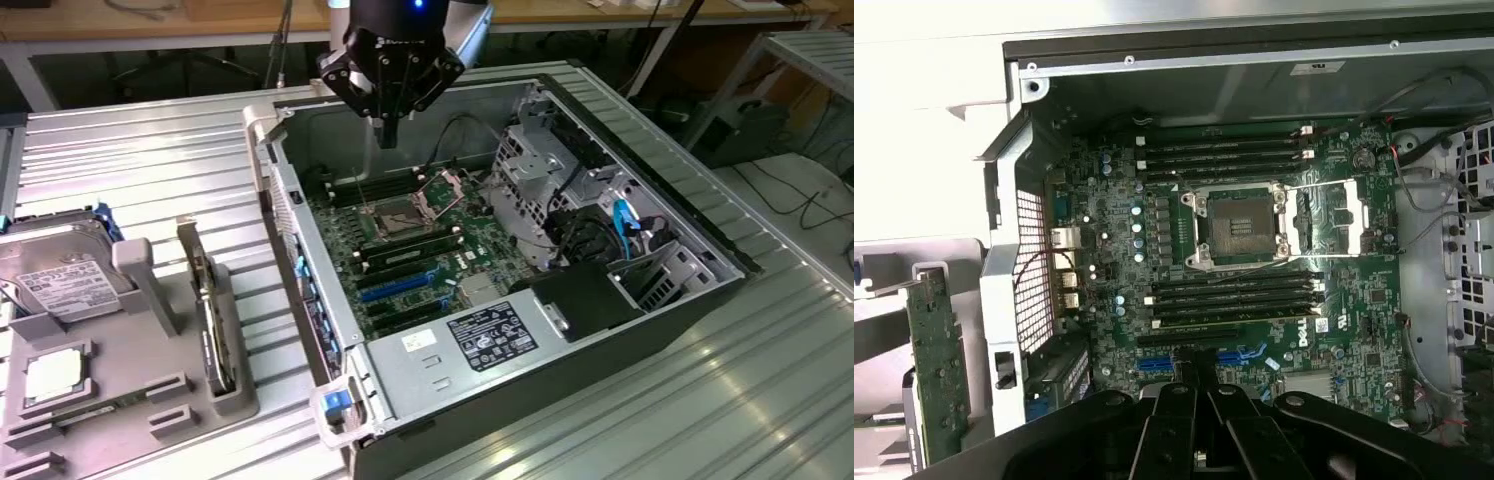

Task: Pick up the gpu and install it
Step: 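Reach for the gpu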

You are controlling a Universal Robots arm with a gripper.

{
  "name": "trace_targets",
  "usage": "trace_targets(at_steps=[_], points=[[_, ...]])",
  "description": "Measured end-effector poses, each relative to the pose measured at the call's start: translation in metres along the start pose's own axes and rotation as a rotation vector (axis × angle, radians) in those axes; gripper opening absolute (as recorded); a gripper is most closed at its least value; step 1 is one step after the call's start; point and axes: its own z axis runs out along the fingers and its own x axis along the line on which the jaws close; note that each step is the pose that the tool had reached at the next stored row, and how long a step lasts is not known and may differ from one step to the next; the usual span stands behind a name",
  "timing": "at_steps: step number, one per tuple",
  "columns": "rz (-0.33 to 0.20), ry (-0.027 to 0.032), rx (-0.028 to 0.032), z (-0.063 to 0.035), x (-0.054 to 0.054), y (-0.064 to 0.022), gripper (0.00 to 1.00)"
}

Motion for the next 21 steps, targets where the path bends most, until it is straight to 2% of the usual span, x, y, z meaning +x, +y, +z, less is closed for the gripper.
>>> trace_targets(at_steps=[15,21], points=[[0.0,0.0009,0.0001,-0.0002,0.016,-0.0016,0.11],[0.0,0.0023,0.0001,0.0,0.027,-0.0032,0.11]])
